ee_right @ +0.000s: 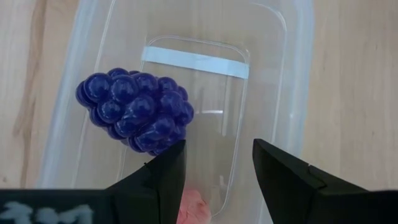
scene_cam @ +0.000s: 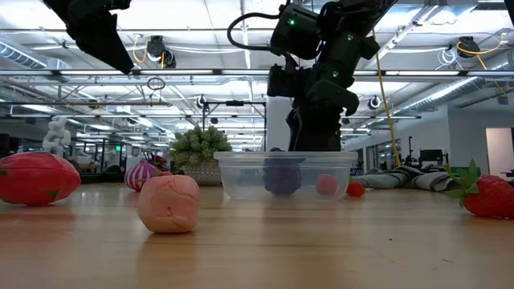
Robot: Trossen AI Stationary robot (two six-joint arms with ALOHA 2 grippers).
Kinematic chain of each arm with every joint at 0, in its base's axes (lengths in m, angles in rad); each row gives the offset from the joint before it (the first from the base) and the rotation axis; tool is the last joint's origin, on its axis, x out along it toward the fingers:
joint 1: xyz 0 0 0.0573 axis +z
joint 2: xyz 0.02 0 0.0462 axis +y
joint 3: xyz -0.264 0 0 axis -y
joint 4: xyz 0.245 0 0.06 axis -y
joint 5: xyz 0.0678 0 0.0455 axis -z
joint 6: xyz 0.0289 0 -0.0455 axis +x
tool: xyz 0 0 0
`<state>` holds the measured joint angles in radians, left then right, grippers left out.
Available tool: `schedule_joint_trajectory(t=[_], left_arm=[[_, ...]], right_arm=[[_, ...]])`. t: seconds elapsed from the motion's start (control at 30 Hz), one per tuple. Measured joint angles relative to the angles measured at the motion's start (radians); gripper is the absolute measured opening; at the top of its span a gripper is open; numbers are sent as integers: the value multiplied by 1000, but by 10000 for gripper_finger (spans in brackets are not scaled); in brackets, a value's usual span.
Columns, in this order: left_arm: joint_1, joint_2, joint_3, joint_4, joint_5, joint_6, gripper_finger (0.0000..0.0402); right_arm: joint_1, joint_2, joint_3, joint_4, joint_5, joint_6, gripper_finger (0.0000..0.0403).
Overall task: Pick and placing Produce into tupperware
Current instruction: Put the top right strawberry into the transparent container
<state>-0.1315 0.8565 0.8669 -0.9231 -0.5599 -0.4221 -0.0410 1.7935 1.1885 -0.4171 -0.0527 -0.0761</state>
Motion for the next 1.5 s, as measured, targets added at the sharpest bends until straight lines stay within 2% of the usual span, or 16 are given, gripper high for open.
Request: schedule_joint_trajectory(t=[0.77, 0.97, 1.13, 1.27, 1.4, 1.5], left_arm=[[0, 0, 0, 0, 0, -1, 243], [0, 0, 0, 0, 0, -1, 244], [0, 0, 0, 0, 0, -5, 243], [0, 0, 0, 0, 0, -5, 244], [0, 0, 0, -1, 0, -2, 243], [0, 0, 0, -2, 0, -1, 243]], right_arm=[[-26, 0, 0, 54, 0, -28, 178], [-23, 0, 77, 21, 0, -50, 178], [-12, 0, 184, -74, 3, -73, 178], [4, -8, 257, -229, 21, -59, 178], [25, -56, 269, -420, 83, 4, 178], [33, -93, 269, -573, 86, 110, 178]])
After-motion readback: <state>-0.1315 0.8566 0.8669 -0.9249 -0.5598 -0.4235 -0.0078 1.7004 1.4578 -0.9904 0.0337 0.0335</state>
